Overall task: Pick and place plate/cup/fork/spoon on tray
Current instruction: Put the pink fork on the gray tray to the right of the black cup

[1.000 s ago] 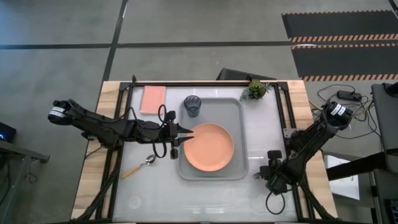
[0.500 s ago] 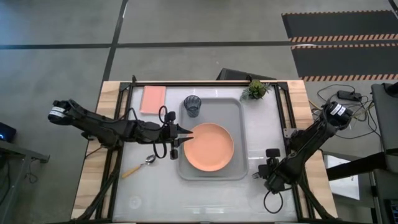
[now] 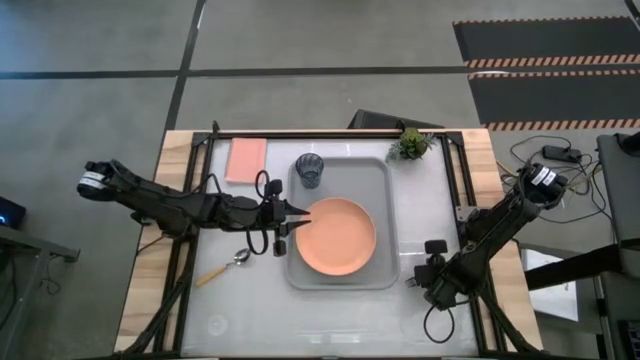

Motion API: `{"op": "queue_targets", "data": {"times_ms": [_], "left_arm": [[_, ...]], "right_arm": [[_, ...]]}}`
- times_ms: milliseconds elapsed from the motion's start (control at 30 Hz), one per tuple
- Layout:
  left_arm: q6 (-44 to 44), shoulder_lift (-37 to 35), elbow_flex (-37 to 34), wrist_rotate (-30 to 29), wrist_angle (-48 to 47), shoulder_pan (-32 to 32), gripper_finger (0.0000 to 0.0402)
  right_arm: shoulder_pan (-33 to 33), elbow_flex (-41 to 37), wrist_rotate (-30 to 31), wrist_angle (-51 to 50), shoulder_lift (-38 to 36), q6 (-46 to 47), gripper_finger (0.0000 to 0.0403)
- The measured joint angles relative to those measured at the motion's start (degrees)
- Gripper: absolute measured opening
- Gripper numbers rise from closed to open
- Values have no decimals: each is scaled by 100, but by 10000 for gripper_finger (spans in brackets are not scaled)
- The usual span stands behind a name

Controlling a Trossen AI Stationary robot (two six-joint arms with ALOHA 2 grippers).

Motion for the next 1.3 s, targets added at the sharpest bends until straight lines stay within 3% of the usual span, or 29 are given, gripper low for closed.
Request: {"op": "queue_targets", "data": {"times_ms": [200, 567, 800, 1033, 1300], "left_arm": [[13, -75, -79, -368, 0, 0, 73], [307, -731, -264, -1414, -15, 4, 73], [309, -1234, -641, -1479, -20, 4, 73], [217, -1480, -830, -1477, 220, 2, 73], [162, -1714, -1012, -1462, 307, -2, 73]], "right_arm": [[0, 14, 20, -7, -23, -5, 23], [-33, 391, -61, -955, -727, 843, 22], [-575, 1156, -33, -1980, -1092, 1494, 21], [-1733, 2217, 336, -2716, -986, 607, 20], [-3659, 3195, 415, -2714, -510, -1629, 20]]}}
